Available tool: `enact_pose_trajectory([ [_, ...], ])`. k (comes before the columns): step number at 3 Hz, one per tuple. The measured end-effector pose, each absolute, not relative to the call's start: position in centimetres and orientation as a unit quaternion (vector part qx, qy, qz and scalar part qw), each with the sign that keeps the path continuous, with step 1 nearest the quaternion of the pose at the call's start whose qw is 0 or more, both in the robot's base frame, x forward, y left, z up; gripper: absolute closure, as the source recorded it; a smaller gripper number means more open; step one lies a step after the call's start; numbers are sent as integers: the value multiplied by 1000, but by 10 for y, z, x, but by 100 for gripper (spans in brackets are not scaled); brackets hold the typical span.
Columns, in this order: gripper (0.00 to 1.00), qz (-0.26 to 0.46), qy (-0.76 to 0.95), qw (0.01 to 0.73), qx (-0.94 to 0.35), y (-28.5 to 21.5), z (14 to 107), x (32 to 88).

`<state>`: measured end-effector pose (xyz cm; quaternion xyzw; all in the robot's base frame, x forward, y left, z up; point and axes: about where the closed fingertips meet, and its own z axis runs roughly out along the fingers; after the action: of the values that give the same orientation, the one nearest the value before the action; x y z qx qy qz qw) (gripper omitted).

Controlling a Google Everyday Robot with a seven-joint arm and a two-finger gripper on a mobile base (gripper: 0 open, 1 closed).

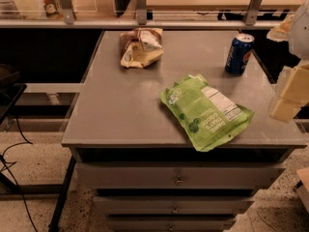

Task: Move pepsi can near brown chip bag

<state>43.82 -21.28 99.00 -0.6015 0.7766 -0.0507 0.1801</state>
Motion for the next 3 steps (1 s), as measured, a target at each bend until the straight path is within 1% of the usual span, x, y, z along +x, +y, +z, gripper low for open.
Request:
enact_pose_trajectory([
  [1, 0, -51, 777, 180, -602, -213, 990, 438],
  [2, 0, -50, 784, 187, -590, -223, 987, 464],
  [3, 0, -30, 795, 210, -569, -247, 982, 510],
])
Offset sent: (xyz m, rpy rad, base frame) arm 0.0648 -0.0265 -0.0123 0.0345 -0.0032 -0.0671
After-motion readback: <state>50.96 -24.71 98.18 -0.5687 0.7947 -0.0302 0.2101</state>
